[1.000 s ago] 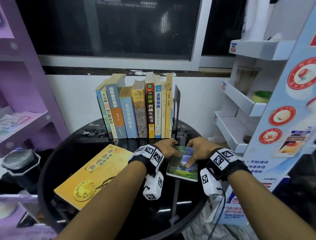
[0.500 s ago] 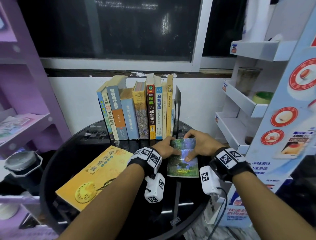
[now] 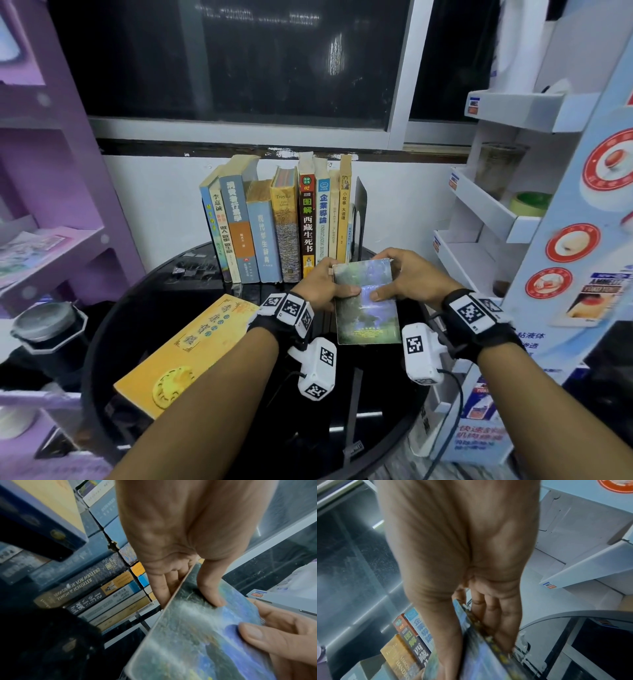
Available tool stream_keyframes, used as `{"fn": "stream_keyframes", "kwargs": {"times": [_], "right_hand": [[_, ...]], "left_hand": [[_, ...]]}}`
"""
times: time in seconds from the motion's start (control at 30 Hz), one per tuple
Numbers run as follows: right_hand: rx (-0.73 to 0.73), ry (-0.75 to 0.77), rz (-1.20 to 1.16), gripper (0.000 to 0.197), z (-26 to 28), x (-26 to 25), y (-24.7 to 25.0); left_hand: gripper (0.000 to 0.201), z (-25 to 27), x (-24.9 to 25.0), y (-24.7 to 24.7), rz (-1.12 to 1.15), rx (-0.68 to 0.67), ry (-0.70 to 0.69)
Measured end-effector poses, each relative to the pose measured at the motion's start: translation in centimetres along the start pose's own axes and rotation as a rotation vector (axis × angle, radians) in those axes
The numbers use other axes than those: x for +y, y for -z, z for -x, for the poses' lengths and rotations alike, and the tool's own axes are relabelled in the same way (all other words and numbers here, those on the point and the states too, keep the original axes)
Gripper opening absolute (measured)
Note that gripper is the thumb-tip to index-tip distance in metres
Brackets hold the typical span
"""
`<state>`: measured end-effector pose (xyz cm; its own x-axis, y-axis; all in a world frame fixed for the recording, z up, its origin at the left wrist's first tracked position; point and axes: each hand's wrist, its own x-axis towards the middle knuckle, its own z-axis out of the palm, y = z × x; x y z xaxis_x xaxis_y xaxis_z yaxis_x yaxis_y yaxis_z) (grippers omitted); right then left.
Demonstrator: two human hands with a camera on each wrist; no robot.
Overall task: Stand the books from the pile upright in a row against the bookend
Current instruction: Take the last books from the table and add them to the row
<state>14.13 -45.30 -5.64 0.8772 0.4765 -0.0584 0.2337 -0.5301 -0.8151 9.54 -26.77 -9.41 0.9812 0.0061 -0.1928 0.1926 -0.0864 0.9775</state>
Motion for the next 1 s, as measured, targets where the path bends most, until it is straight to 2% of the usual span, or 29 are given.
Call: {"fn": "stream_keyframes", "kwargs": {"times": [0.2,0.33,0.43,0.53,0.7,0.77,0.9,1.0], "right_hand": [[-0.142,-0.038,-0.065,0.029,0.9,-2.1,0.9],[-0.138,-0.007,-0.056,0.029,1.1,-3.5,1.5],[-0.063,0.034,-0.016,0.027,1.1,-4.3,1.6],[0.038,0.054,0.064,0.028,0.7,-5.0,1.9],[0.222,0.095,0.158,0.024,0.1,-5.3,2.1],[0.300,0.105,0.169,0.024,-0.1,-5.5,1.9],[0.421,0.133,0.221,0.024,-1.1,-5.4,1.3],[0.475,0.129,0.260,0.026,-1.6,-5.4,0.6]], "left_hand": [[0.043,0.3,1.6,1.2,-0.005,-0.041,-0.080],[0.042,0.1,3.2,1.7,-0.039,-0.016,-0.095],[0.043,-0.1,4.7,1.8,-0.114,0.017,-0.151],[0.050,-0.3,6.1,2.3,-0.342,0.111,-0.250],[0.024,-0.4,8.1,3.2,-0.540,0.239,-0.469],[0.019,-0.4,8.8,3.5,-0.566,0.272,-0.581],[0.025,-0.4,10.0,3.6,-0.576,0.380,-0.744],[0.038,-0.7,10.8,3.6,-0.704,0.442,-0.801]]}}
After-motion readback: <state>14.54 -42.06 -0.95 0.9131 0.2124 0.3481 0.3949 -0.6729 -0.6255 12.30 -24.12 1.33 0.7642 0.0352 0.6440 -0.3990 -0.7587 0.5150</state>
